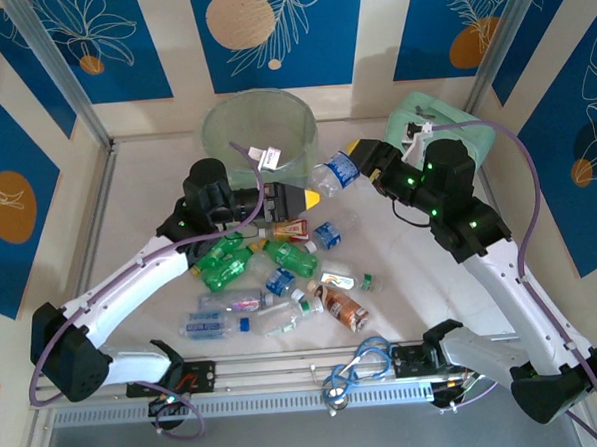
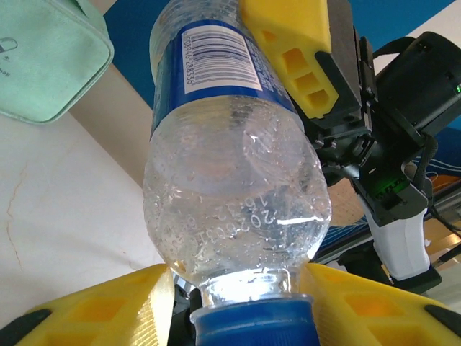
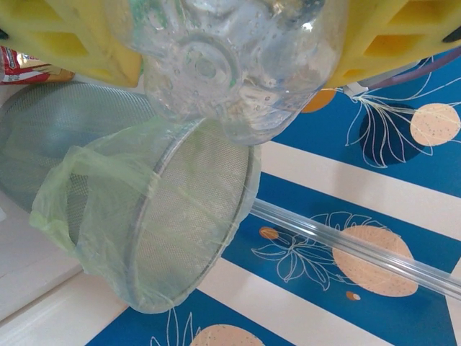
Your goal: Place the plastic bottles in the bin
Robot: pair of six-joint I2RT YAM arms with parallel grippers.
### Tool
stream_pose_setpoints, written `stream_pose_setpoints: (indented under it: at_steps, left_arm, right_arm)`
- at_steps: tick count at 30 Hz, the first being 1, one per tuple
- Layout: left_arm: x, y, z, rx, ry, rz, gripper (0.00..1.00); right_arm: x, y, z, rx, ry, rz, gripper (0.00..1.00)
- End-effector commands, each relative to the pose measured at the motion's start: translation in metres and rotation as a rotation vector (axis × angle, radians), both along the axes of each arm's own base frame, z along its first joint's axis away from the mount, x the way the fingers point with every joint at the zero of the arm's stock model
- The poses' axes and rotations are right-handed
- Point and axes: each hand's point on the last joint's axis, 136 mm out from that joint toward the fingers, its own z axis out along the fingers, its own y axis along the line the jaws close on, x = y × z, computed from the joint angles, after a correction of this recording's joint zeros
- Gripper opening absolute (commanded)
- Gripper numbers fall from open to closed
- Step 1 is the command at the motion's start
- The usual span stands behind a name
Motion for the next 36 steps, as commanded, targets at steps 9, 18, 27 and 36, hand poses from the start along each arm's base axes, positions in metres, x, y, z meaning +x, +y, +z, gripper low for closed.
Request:
stream_pose_setpoints:
  at_steps: [9,18,27,36]
  left_arm:
    - [-0.004,0.003,0.003,-0.005,-0.064,0.014,0.37]
    - [0.002,0.008,0.003,0.028,-0.105,0.067,0.25]
    - [0.017,0.03,0.013,0.132,-0.237,0.243,0.25]
    - [0.056,0.082,0.04,0.399,-0.49,0.567,0.28]
  right_arm:
    - [-0.004,0.004,0.009,0.018,-0.041,0.009,0.62]
    - [-0.006,-0.007,0.006,-0.013,-0.018,-0.043,0.86]
    - [-0.014,-0.058,-0.029,-0.208,0.166,-0.263,0.94]
    - [-0.031,-0.08,-0.1,-0.274,0.458,-0.32,0.91]
